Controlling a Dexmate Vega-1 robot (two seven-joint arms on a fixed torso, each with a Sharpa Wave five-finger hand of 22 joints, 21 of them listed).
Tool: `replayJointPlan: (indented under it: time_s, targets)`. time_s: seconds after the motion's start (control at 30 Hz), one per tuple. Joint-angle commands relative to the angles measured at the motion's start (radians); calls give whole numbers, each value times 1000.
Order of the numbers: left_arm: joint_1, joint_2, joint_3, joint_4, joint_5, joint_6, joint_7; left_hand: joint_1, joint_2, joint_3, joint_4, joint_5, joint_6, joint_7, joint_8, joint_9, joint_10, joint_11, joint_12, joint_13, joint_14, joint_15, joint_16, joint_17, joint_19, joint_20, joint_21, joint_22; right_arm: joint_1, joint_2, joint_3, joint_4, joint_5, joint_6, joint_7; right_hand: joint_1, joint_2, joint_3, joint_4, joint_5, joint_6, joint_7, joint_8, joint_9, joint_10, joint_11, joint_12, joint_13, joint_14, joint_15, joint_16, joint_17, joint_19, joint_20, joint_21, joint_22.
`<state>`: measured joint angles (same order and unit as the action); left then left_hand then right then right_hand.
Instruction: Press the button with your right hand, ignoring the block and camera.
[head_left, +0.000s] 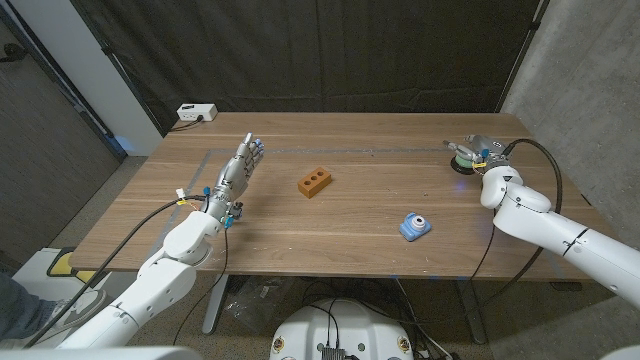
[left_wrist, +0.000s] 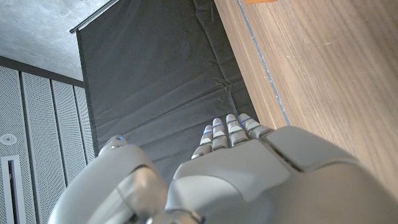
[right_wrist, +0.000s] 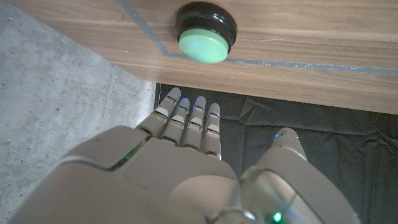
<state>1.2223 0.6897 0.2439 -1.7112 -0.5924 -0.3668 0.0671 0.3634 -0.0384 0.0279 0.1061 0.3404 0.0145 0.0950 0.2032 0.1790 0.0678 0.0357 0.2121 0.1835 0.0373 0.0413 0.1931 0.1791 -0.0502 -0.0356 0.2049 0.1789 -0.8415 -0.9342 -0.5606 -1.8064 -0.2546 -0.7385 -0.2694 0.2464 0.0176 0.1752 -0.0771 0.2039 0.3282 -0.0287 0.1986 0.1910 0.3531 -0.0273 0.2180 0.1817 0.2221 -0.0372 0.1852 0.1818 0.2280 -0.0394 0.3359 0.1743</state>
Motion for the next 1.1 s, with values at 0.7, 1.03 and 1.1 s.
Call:
replayJointPlan:
  time_s: [0.7, 1.03, 1.1]
  targets:
    - [12, -4, 0, -5, -3, 9, 13, 0, 0, -10, -2, -4, 9, -3, -1, 5, 13, -7, -4, 4, 9, -6, -1, 2, 6, -16, -2, 3, 91, 21, -86, 98, 30, -39, 53, 3, 8, 5, 0, 1, -10, 4, -5, 2, -10, 2, -5, 3, -3, 3, 0, 0, -2, -39, -14, 6]
    - [8, -11, 4, 10, -14, 8, 4, 1, 1, -12, -2, -5, 9, -5, -2, 5, 13, -6, -5, 4, 9, -6, -2, 2, 5, -15, -2, 3, 109, 17, -110, 97, 18, -53, 71, 4, 9, 5, -1, 0, -10, 4, -4, 2, -11, 2, -5, 3, -3, 4, 0, 0, -1, -38, -17, 6]
    - [7, -12, 5, 13, -16, 6, 1, 1, 1, -13, -2, -5, 9, -6, -2, 5, 13, -6, -5, 4, 8, -6, -2, 2, 5, -14, -2, 3, 111, 17, -115, 92, 16, -61, 76, 5, 10, 5, -2, 0, -8, 4, -3, 2, -9, 3, -4, 3, -2, 3, 0, 0, -1, -38, -18, 7]
